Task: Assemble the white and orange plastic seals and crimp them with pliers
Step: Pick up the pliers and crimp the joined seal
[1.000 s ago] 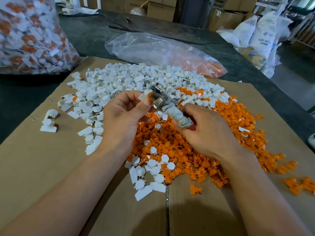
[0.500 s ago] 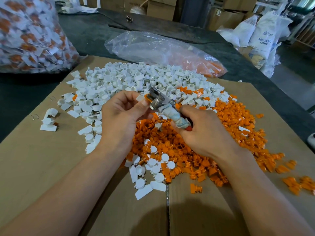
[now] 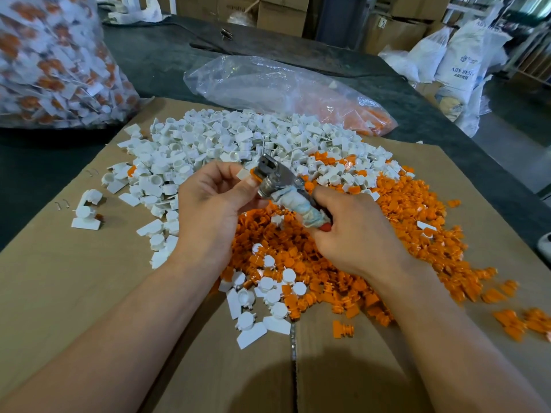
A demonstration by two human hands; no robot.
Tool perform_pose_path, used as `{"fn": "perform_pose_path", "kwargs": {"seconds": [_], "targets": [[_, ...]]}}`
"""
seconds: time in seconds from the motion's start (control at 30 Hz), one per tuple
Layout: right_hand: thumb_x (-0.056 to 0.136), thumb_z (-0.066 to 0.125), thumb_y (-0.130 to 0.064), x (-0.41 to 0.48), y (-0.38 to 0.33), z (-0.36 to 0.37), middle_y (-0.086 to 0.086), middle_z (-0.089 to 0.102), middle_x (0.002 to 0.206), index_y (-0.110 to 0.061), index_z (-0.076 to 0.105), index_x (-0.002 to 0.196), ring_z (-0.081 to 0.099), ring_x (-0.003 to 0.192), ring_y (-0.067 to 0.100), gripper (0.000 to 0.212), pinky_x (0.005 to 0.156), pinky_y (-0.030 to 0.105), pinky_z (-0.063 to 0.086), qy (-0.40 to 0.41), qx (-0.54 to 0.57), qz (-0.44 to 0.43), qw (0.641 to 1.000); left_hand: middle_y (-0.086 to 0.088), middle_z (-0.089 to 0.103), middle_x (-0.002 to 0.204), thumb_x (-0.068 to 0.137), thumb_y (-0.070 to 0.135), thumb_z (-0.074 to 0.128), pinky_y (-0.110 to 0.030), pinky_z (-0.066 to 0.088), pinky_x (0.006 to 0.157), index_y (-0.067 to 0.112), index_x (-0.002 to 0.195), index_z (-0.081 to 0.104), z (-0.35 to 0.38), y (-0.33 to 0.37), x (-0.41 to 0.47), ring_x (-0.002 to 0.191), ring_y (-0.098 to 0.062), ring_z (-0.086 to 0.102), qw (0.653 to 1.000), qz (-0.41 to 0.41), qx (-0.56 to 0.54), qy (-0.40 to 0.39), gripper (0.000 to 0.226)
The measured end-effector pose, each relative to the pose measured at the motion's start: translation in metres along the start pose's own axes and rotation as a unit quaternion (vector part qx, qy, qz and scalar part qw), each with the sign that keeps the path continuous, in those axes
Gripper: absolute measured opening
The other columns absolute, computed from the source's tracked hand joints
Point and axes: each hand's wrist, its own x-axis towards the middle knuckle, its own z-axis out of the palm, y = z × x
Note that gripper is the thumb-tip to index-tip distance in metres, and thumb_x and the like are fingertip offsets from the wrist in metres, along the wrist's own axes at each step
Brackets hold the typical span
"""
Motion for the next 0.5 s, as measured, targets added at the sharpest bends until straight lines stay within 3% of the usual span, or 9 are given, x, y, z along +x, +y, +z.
{"fn": "perform_pose_path", "kwargs": {"seconds": [0.33, 0.5], "targets": [[0.083, 0.062, -0.026, -0.001, 0.001, 0.002, -0.007, 0.042, 0.058, -0.021, 0.041, 0.077, 0.038, 0.052, 0.009, 0.022, 0.045, 0.027, 0.021, 0.021, -0.004, -0.001, 1.0, 0.005, 0.063, 0.057, 0.08, -0.008, 0.057, -0.018, 0.051, 0.051, 0.008, 0.069, 0.057, 0.002, 0.004, -0.001, 0.054, -0.009, 0.061, 1.0, 0.0, -0.013, -0.002, 0.02], [0.073, 0.053, -0.056, 0.002, 0.011, -0.003, -0.015, 0.038, 0.072, -0.025, 0.042, 0.085, 0.038, 0.064, 0.007, 0.035, 0.051, 0.02, 0.028, 0.058, -0.031, 0.026, 0.998, 0.002, 0.064, 0.057, 0.076, 0.001, 0.061, -0.016, 0.051, 0.05, 0.008, 0.073, 0.058, 0.001, 0.008, 0.0, 0.054, -0.009, 0.063, 0.995, -0.05, -0.09, 0.015, 0.008]]}}
